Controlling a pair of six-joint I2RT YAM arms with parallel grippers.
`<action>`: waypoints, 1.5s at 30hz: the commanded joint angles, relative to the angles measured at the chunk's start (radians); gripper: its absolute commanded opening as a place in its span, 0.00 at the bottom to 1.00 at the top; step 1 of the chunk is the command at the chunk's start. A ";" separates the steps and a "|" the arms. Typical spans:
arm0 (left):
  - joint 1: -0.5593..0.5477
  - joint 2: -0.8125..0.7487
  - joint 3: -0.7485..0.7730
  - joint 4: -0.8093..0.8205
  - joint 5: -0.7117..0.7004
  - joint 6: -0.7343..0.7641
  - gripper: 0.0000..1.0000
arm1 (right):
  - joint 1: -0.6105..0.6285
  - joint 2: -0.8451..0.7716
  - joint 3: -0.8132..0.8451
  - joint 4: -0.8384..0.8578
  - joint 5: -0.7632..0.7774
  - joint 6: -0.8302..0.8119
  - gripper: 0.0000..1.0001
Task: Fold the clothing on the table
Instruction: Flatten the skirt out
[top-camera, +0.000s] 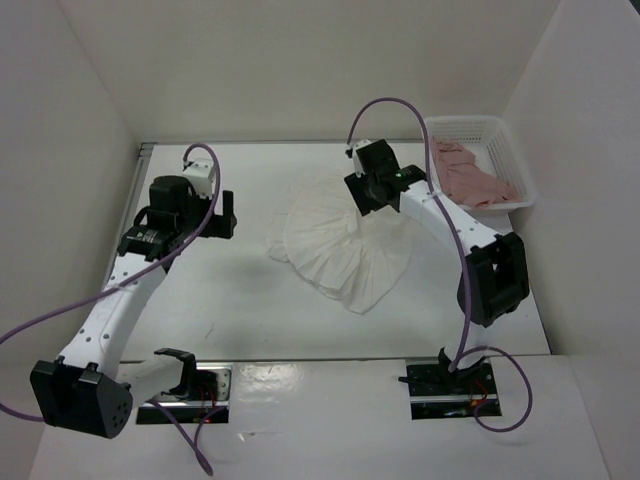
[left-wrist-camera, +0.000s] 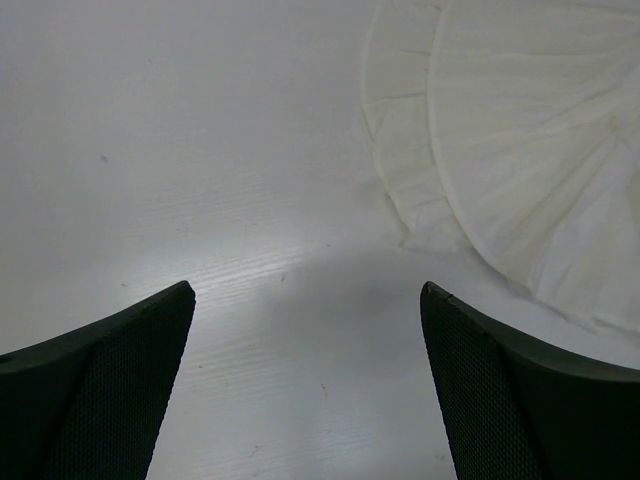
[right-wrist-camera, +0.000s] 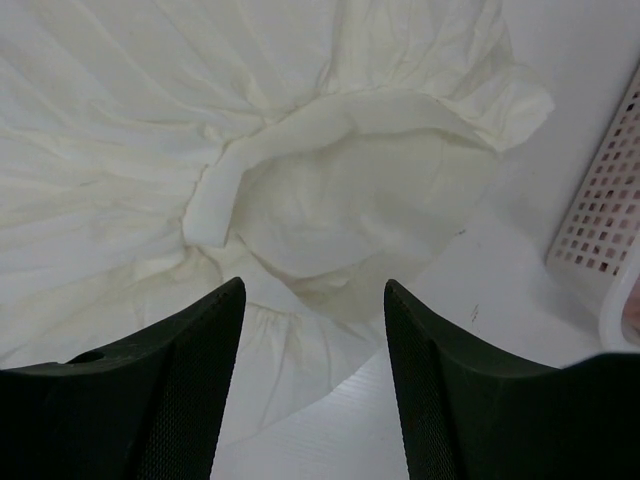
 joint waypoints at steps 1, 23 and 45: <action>-0.025 0.080 0.059 -0.028 0.153 0.029 0.99 | 0.005 -0.138 -0.039 0.089 -0.004 -0.007 0.63; -0.085 0.108 0.049 0.013 -0.088 0.040 0.99 | 0.005 -0.002 -0.186 0.169 -0.254 -0.081 0.70; -0.085 0.090 0.049 0.013 -0.106 0.040 0.99 | 0.005 0.117 -0.156 0.197 -0.331 -0.110 0.59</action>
